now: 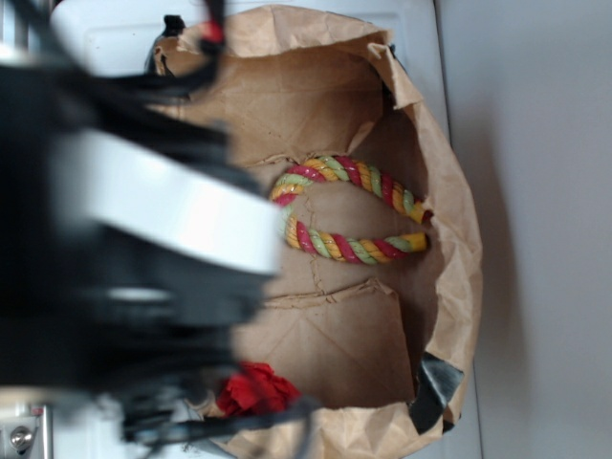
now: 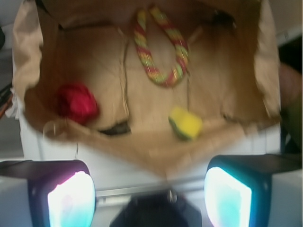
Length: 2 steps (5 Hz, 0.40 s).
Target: Grab the multicolored rope.
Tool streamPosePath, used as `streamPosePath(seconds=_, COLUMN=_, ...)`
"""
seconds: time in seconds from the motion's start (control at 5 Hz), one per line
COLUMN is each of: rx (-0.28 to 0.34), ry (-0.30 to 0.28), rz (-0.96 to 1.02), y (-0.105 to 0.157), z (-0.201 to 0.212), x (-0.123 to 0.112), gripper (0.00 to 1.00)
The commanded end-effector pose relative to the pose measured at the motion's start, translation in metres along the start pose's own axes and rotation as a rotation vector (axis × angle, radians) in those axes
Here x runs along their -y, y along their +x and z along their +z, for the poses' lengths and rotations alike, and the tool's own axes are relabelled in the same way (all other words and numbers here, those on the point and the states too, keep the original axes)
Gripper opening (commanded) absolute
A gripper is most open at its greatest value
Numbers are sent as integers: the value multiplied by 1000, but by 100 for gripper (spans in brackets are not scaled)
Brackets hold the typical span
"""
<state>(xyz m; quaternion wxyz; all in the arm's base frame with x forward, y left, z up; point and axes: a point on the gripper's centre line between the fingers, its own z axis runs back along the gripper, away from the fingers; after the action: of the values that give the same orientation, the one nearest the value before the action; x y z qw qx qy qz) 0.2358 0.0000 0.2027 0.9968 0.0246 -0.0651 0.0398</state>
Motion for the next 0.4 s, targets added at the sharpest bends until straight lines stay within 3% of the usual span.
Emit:
streamPosePath(seconds=0.0, rx=117, ry=-2, rz=-79, y=44, z=-33, x=-13, gripper=100)
streamPosePath(seconds=0.2, rx=88, ry=-47, rz=-107, y=56, z=-61, x=-15, gripper=100)
